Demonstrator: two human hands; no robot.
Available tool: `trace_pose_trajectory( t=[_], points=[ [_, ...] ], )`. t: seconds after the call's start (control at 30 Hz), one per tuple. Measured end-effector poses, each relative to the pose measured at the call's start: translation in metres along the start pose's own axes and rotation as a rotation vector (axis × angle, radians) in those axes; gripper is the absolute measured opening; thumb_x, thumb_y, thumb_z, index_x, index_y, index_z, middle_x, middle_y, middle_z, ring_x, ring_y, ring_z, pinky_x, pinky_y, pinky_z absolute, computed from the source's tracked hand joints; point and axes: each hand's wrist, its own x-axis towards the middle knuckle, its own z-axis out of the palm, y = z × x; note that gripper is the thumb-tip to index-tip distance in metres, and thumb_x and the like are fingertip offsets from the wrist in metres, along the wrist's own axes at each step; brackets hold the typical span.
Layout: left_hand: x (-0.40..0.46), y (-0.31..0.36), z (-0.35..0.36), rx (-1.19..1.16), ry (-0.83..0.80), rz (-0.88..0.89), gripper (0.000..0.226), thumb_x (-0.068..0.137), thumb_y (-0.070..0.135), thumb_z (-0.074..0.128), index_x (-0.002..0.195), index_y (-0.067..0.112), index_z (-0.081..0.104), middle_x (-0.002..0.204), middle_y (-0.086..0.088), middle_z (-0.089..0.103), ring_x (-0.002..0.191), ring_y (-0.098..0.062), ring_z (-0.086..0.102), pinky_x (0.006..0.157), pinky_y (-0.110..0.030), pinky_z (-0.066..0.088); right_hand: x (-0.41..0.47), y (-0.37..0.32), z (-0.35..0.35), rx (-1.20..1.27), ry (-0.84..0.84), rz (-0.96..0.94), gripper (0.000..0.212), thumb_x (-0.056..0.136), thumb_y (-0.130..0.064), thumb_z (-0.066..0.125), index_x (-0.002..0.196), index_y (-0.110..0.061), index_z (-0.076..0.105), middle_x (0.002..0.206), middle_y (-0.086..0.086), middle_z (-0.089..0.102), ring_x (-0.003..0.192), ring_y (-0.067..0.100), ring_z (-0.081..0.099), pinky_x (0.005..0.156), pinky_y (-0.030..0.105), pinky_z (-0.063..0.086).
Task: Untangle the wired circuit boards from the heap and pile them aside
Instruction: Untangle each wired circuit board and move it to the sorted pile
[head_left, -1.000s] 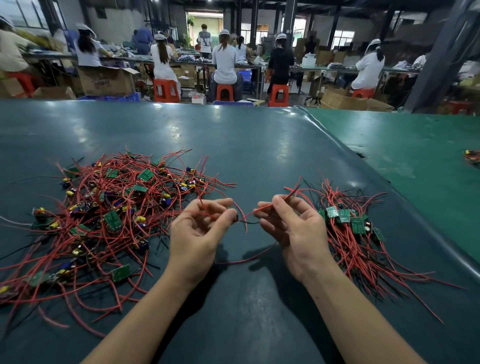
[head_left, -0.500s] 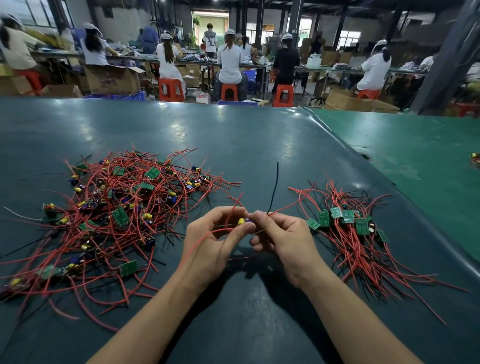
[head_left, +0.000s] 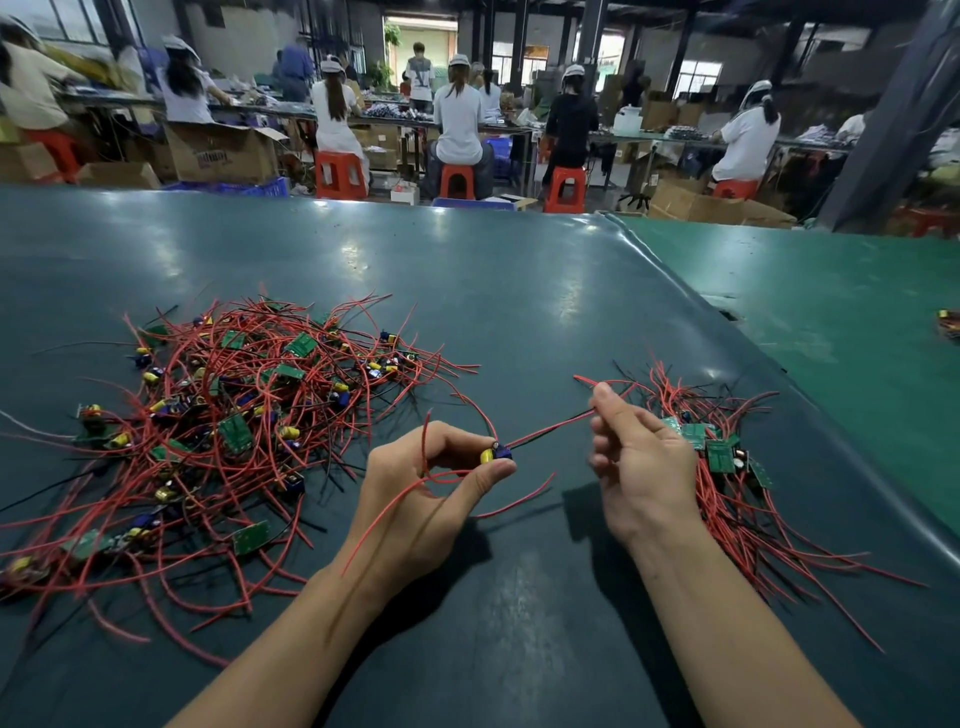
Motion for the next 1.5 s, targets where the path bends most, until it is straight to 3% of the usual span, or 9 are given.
trace_pose_trajectory(
  t=[0.2,0.33,0.47,0.63,0.87,1.13,1.3,1.43,1.5],
  points=[
    [-0.001,-0.001,0.0,-0.01,-0.007,0.007,0.017,0.075,0.027,0.081,0.087,0.017,0.073,0.08,0.01,0.074,0.075,-0.008,0.071,0.074,-0.016,0.052,0.008,-0.002,-0.006,0.142,0.074,0.022,0.017,0.09,-0.016,0.068,0.074,-0.012,0.062,0.059,-0.002,0.053,0.039,0.002,0.042,0.035,0.014,0.032],
    [0.001,0.001,0.0,-0.102,0.077,-0.078,0.015,0.072,0.026,0.079,0.085,0.023,0.073,0.08,0.01,0.075,0.075,-0.007,0.071,0.075,-0.017,0.053,-0.009,0.003,-0.001,-0.15,-0.308,0.12,0.041,0.067,-0.045,0.074,0.087,-0.01,0.07,0.061,-0.005,0.057,0.041,0.004,0.043,0.035,0.015,0.032],
    [0.001,0.002,-0.001,-0.13,-0.022,-0.079,0.016,0.071,0.026,0.079,0.086,0.024,0.073,0.08,0.011,0.075,0.076,-0.006,0.071,0.073,-0.015,0.052,-0.024,0.015,0.007,-0.276,-0.559,0.206,0.034,0.063,-0.036,0.077,0.087,-0.011,0.079,0.062,-0.001,0.058,0.044,0.006,0.045,0.036,0.014,0.032],
    [0.002,0.003,0.003,-0.093,-0.039,-0.051,0.016,0.072,0.031,0.079,0.084,0.022,0.073,0.08,0.012,0.075,0.075,-0.004,0.071,0.072,-0.014,0.052,-0.021,0.014,0.007,-0.288,-0.457,0.137,0.02,0.068,-0.032,0.075,0.074,-0.014,0.079,0.055,-0.002,0.058,0.042,0.004,0.042,0.037,0.013,0.031],
    [0.0,0.001,0.002,-0.081,-0.029,-0.002,0.017,0.074,0.028,0.081,0.085,0.017,0.074,0.081,0.009,0.075,0.076,-0.008,0.072,0.074,-0.018,0.054,-0.002,0.004,0.001,-0.069,-0.091,0.007,0.022,0.083,-0.012,0.074,0.061,-0.011,0.074,0.058,0.0,0.064,0.038,0.002,0.04,0.033,0.013,0.026],
    [-0.001,0.002,0.002,-0.059,-0.034,0.061,0.013,0.075,0.024,0.081,0.084,0.019,0.073,0.081,0.009,0.074,0.074,-0.008,0.071,0.072,-0.018,0.053,0.009,-0.003,-0.006,0.031,0.089,-0.109,0.018,0.087,-0.009,0.071,0.069,-0.008,0.067,0.055,-0.003,0.063,0.038,0.001,0.04,0.034,0.014,0.026],
    [0.003,0.0,-0.004,-0.078,0.187,0.044,0.015,0.076,0.019,0.078,0.085,0.018,0.066,0.077,0.006,0.068,0.069,-0.014,0.066,0.07,-0.025,0.053,0.014,-0.011,-0.018,0.08,0.24,-0.242,0.021,0.093,-0.017,0.065,0.072,-0.012,0.063,0.048,-0.008,0.05,0.037,0.003,0.038,0.035,0.015,0.027],
    [0.009,0.001,-0.005,-0.044,0.326,0.131,0.021,0.079,0.011,0.074,0.095,0.014,0.06,0.082,0.009,0.061,0.07,-0.016,0.06,0.069,-0.025,0.052,-0.006,0.002,-0.007,-0.326,-0.047,-0.576,0.005,0.089,-0.025,0.069,0.084,-0.027,0.07,0.061,-0.008,0.058,0.048,0.008,0.047,0.045,0.023,0.038],
    [0.009,0.002,-0.005,0.013,0.355,0.166,0.023,0.08,0.01,0.073,0.098,0.017,0.061,0.083,0.01,0.061,0.07,-0.015,0.059,0.069,-0.024,0.051,-0.02,0.017,0.0,-0.525,-0.326,-0.686,0.02,0.085,-0.024,0.07,0.1,-0.037,0.07,0.075,-0.013,0.061,0.056,0.005,0.052,0.051,0.022,0.045]
  ],
)
